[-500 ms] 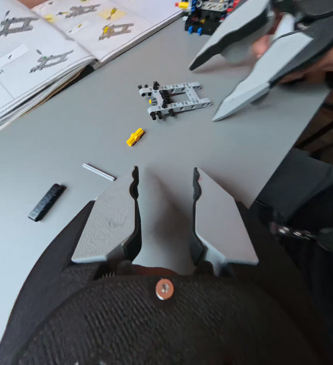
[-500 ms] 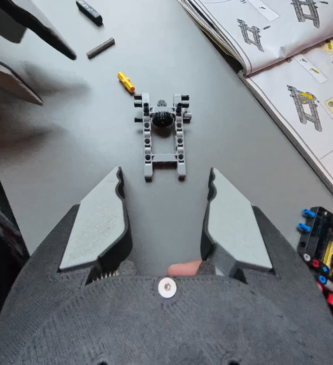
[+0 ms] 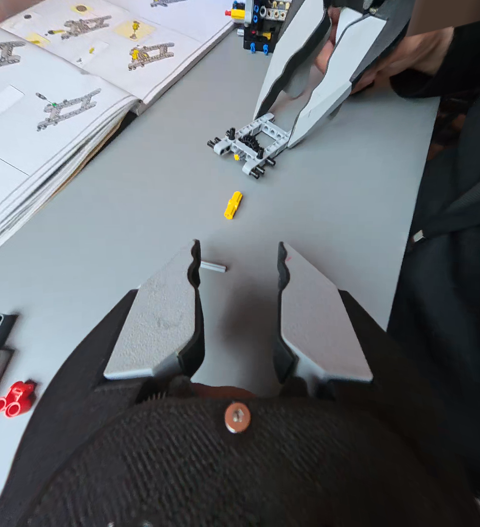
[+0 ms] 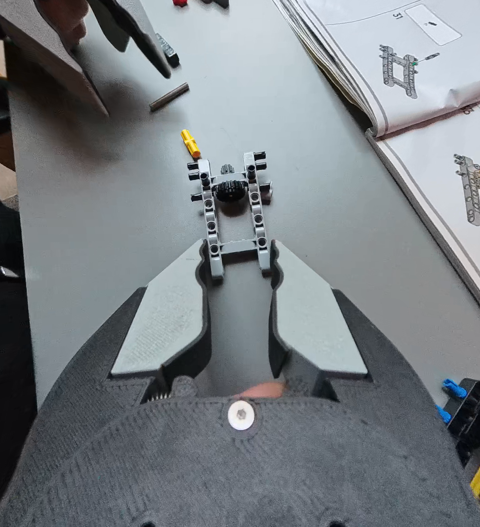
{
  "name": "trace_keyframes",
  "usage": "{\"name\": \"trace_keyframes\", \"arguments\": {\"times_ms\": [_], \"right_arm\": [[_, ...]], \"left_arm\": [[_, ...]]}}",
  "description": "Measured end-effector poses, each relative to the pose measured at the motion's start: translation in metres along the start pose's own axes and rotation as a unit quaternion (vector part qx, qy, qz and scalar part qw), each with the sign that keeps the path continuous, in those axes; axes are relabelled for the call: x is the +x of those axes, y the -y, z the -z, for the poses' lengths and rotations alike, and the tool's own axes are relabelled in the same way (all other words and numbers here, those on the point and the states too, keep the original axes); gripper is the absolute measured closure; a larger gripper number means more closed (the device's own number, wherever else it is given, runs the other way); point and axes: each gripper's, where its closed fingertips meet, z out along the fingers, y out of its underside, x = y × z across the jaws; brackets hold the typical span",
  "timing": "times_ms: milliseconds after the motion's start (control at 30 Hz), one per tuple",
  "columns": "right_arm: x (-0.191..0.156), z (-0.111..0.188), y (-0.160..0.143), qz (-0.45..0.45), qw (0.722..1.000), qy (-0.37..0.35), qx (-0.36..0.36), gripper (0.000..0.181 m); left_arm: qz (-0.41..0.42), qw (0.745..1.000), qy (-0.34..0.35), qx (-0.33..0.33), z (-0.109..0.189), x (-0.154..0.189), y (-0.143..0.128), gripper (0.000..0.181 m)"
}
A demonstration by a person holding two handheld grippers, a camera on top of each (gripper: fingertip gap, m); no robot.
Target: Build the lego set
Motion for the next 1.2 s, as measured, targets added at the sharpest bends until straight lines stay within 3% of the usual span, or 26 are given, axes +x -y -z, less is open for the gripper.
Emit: {"name": "trace_keyframes", "arguments": {"times_ms": [200,400,500,667,800,933,1000,1067,1100,1200], "right_arm": [[-0.006,0.001,0.0,0.0,1.0,0.027,0.002,0.142],[-0.007,0.005,0.007,0.013,0.999,0.02,0.028,0.143],[-0.008,0.008,0.01,0.012,0.999,0.027,0.042,0.142],[-0.004,0.021,0.023,0.012,0.995,0.015,0.102,0.138],[-0.005,0.023,0.025,0.011,0.994,0.022,0.109,0.14],[-0.006,0.022,0.026,0.042,0.993,0.006,0.11,0.14],[-0.007,0.02,0.025,0.048,0.993,0.004,0.104,0.138],[-0.007,0.017,0.023,0.051,0.995,0.004,0.091,0.134],[-0.008,0.015,0.021,0.054,0.995,0.005,0.084,0.134],[-0.008,0.01,0.017,0.063,0.996,0.0,0.061,0.134]], "left_arm": [[0.008,0.997,-0.051,0.057,-0.001,0.011,0.035,0.128],[-0.004,0.999,0.026,0.046,-0.012,-0.016,0.06,0.132],[-0.047,0.996,0.077,0.017,-0.017,-0.043,0.071,0.141],[-0.096,0.978,0.178,-0.058,-0.019,-0.116,0.084,0.139],[-0.095,0.97,0.2,-0.097,-0.028,-0.161,0.079,0.14],[-0.06,0.968,0.19,-0.151,-0.031,-0.176,0.054,0.124],[-0.043,0.962,0.208,-0.173,-0.025,-0.185,0.038,0.13],[-0.024,0.961,0.19,-0.199,-0.025,-0.178,0.018,0.132],[-0.016,0.967,0.177,-0.184,-0.026,-0.171,0.017,0.144],[-0.007,0.969,0.181,-0.17,-0.024,-0.164,0.012,0.149]]}}
